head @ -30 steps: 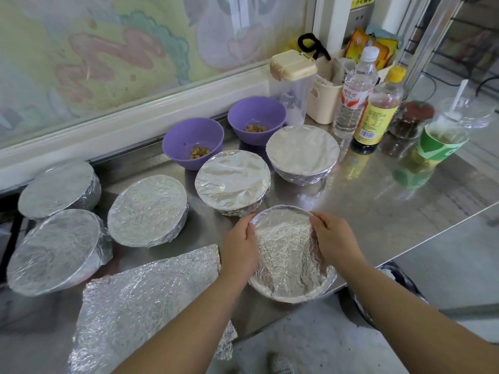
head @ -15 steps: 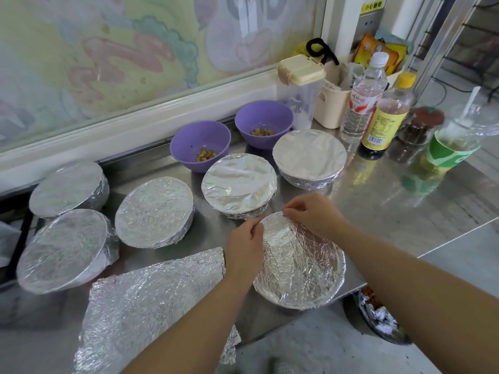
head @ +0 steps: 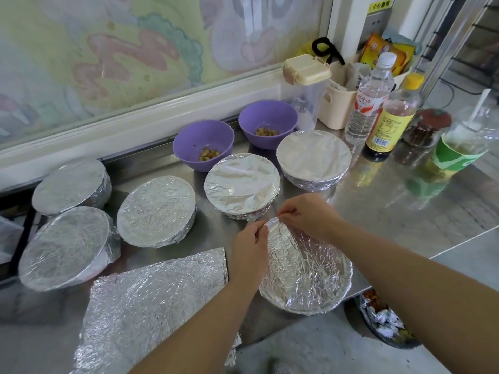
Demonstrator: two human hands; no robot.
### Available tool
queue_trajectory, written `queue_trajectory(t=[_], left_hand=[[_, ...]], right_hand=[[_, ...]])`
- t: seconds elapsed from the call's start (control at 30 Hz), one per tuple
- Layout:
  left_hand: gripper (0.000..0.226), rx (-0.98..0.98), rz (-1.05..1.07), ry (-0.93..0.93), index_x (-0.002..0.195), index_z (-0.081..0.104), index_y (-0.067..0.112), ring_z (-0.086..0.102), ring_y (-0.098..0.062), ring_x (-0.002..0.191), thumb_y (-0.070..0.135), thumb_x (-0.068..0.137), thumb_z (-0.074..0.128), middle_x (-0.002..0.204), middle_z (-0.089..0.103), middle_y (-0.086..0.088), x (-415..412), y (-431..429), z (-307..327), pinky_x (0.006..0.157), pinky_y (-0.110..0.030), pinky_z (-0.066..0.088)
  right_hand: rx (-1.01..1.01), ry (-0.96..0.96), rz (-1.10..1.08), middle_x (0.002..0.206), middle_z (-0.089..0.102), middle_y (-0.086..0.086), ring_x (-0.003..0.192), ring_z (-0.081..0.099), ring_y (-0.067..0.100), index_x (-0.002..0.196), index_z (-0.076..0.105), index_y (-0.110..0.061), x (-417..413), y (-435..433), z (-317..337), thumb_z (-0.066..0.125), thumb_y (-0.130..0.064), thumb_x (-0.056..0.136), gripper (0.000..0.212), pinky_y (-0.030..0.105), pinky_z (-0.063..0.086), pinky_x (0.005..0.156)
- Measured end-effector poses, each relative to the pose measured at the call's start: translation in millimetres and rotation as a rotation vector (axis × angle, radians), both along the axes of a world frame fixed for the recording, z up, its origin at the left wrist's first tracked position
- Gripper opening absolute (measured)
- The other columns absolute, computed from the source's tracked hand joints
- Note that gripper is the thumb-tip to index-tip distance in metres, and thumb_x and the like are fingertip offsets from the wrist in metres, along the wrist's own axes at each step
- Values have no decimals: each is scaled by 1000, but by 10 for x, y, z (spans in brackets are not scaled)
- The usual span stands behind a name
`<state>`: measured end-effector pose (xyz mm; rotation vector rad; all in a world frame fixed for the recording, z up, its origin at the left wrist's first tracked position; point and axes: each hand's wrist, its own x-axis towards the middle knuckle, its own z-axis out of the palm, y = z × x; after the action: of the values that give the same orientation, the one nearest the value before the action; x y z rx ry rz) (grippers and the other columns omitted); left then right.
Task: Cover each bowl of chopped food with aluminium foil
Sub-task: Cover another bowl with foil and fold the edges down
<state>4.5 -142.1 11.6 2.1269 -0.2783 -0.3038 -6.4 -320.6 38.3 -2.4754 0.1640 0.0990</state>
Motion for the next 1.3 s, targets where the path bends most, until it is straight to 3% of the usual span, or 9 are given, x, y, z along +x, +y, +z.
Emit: queue_trajectory(t=[0.23,0.33,0.43,0.57,0.67,0.8,0.93,1.03,1.3], left_hand=[[24,-13,58,39,103,72,24,48,-6,55,23,102,48,65,57,9,-39,9,-28,52,-22,31],[24,-89,263,119,112,67,18,62,-20,78,23,102,46,85,63,4,-134,46,-15,62,-29,40],[22,-210,389,227,120,59,21,63,-13,94,20,100,50,108,64,3,-272,66,51,76,-31,51],[35,-202,281,212,137,52,26,56,-10,116,22,102,47,127,59,12,-182,59,44,104,-37,46],[38,-155,199,214,140,53,30,55,-12,123,27,105,38,133,59,10,-143,42,-32,109,-42,43],[39,-151,231,219,140,53,30,55,-14,123,27,106,34,135,59,8,-173,34,-53,109,-43,42],[39,-163,242,221,139,54,32,55,-13,124,27,106,34,134,59,9,-191,31,-52,109,-43,43],[38,-185,248,227,139,54,32,56,-13,122,26,106,34,133,60,9,-197,29,-54,108,-42,45],[38,-191,275,218,136,56,33,60,-6,109,26,107,33,120,65,11,-245,-7,-10,101,-37,50]], right_hand=[[58,40,-43,94,76,-7,82,72,16,102,76,-29,-41,-18,60,64,-41,94,18,37,57,81],[197,-49,-287,106,73,-6,99,71,24,124,67,-21,-193,-87,176,56,-40,101,32,41,53,90],[350,-118,-581,116,73,12,109,66,31,129,65,-8,-525,-107,143,53,-28,105,34,41,49,93],[611,-55,-690,72,64,-4,59,55,12,130,67,-30,-800,67,-168,51,-30,106,29,34,47,67],[703,-94,-727,73,60,3,62,48,19,100,73,-53,-776,95,-335,48,-29,106,35,39,43,63],[673,-105,-737,69,49,6,59,37,20,86,75,-41,-764,109,-351,47,-21,106,39,35,33,60],[624,-41,-713,61,51,-4,46,39,10,110,74,-25,-714,0,-312,50,-23,105,25,25,34,52],[448,-41,-580,80,65,-12,50,46,-5,129,68,-21,-541,-143,-179,61,-31,101,31,15,37,55],[222,-9,-425,51,58,-15,42,46,-2,109,79,-18,-310,-134,-94,63,-24,100,19,20,38,51]])
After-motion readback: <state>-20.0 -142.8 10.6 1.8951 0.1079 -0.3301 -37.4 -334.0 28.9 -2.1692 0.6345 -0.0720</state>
